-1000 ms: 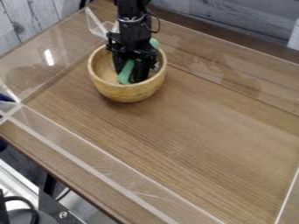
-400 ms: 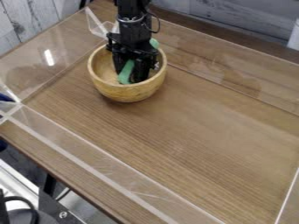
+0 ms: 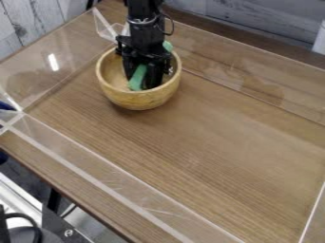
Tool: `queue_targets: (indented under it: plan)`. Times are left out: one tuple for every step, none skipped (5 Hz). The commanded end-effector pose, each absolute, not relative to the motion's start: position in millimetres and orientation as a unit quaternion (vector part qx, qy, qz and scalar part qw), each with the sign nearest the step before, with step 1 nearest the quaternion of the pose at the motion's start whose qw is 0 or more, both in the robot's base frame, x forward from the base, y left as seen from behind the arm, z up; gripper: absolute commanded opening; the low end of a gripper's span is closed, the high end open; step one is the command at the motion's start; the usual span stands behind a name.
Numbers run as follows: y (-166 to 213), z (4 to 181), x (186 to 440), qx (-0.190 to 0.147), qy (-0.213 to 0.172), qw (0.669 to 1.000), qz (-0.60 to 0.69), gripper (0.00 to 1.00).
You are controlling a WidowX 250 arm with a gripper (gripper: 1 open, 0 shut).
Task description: Put the green block in the brown bowl
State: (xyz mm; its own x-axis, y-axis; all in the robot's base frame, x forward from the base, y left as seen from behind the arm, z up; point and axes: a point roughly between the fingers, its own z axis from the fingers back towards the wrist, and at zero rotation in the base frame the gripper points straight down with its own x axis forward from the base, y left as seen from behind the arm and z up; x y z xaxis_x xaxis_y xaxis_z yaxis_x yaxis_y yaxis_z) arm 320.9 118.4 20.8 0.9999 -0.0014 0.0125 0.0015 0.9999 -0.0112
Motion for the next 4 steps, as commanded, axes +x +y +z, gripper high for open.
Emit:
queue_targets:
  plan:
    - [118.3,13.5,317.8,-0.012,0.004,1.0,0.01,1.0]
    - [117.5,19.3,317.3,-0.014,0.002,1.0,0.011,1.0]
    - [116.5,27.7,316.8,-0.016,-0.003,1.0,0.014,1.0]
    - [115.5,37.0,316.2,-0.019,-0.009,1.0,0.016,1.0]
